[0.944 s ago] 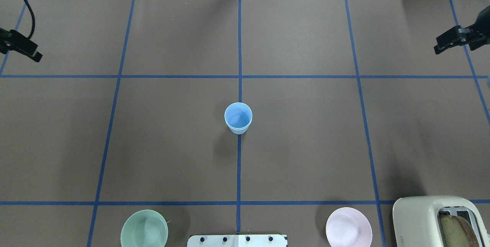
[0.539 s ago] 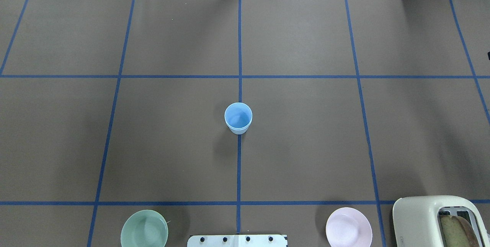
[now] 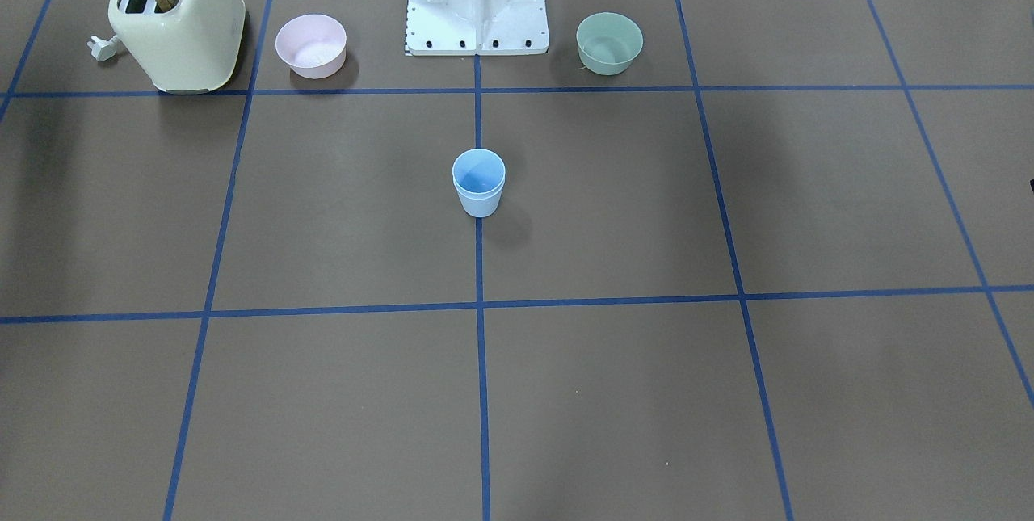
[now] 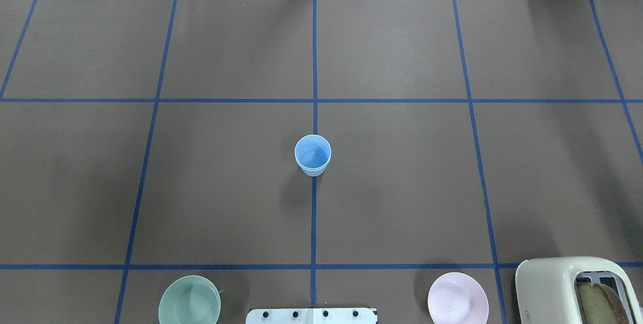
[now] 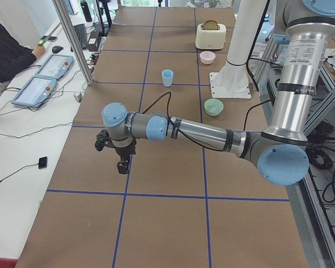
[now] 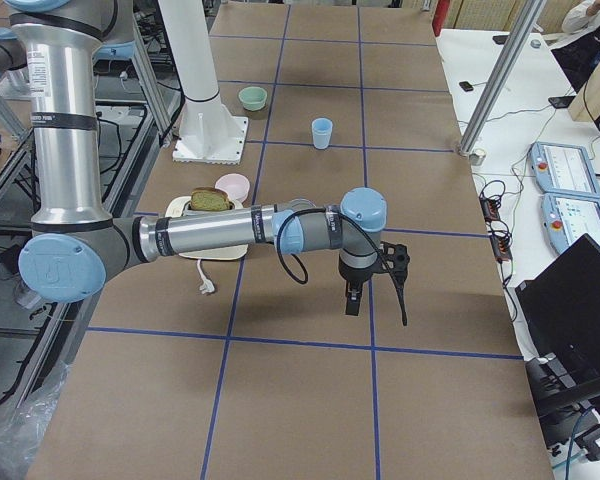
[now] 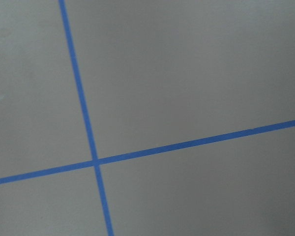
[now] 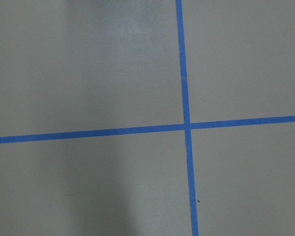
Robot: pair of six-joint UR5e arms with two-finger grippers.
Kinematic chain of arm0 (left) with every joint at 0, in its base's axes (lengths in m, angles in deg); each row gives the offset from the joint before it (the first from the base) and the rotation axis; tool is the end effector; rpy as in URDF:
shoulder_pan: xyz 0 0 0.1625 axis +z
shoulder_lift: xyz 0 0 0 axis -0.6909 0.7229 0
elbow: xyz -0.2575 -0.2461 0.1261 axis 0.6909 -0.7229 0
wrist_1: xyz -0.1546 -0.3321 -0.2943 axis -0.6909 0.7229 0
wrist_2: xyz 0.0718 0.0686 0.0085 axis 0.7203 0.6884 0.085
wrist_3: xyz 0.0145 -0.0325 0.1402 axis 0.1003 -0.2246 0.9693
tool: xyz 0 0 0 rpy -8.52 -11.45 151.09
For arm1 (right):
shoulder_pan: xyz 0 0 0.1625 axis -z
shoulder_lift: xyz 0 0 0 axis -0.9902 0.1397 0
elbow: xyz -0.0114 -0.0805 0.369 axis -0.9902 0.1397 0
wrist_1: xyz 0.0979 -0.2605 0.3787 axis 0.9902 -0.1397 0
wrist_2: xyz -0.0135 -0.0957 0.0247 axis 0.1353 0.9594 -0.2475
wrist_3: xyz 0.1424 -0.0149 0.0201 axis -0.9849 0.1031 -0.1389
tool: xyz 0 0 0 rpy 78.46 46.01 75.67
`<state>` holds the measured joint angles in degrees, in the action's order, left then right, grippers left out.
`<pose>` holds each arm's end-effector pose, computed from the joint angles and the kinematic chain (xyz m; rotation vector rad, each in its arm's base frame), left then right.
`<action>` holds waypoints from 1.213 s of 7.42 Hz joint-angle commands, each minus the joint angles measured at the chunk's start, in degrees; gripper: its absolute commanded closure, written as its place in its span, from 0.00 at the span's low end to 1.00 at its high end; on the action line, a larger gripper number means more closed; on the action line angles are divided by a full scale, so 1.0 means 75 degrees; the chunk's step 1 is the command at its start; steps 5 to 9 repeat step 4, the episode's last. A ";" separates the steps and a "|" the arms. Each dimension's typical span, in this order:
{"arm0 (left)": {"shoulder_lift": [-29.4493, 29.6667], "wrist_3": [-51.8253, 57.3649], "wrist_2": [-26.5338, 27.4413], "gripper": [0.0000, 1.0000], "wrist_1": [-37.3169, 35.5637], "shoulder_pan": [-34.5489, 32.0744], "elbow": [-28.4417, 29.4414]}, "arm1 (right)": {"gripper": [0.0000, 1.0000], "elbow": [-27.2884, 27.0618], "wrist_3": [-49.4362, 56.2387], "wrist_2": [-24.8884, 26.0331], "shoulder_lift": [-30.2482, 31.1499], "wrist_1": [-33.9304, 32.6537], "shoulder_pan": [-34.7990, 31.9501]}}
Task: Stack blue cups with both arms
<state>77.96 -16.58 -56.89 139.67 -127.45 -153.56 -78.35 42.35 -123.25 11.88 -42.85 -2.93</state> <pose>0.0321 -0.6024 0.5465 0.0592 0.7639 0.1353 -0.0128 -0.5654 0.5583 0.0231 -0.7390 0.1150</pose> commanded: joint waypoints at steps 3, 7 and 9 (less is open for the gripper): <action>-0.0232 0.0013 -0.0037 0.01 0.0192 -0.0013 0.0064 | 0.00 0.0017 0.0008 -0.0023 0.0014 0.0001 -0.0012; -0.0232 0.0001 -0.0037 0.01 0.0238 -0.0013 0.0064 | 0.00 0.0017 0.0008 -0.0023 0.0015 0.0001 -0.0012; -0.0232 0.0001 -0.0037 0.01 0.0238 -0.0013 0.0064 | 0.00 0.0017 0.0008 -0.0023 0.0015 0.0001 -0.0012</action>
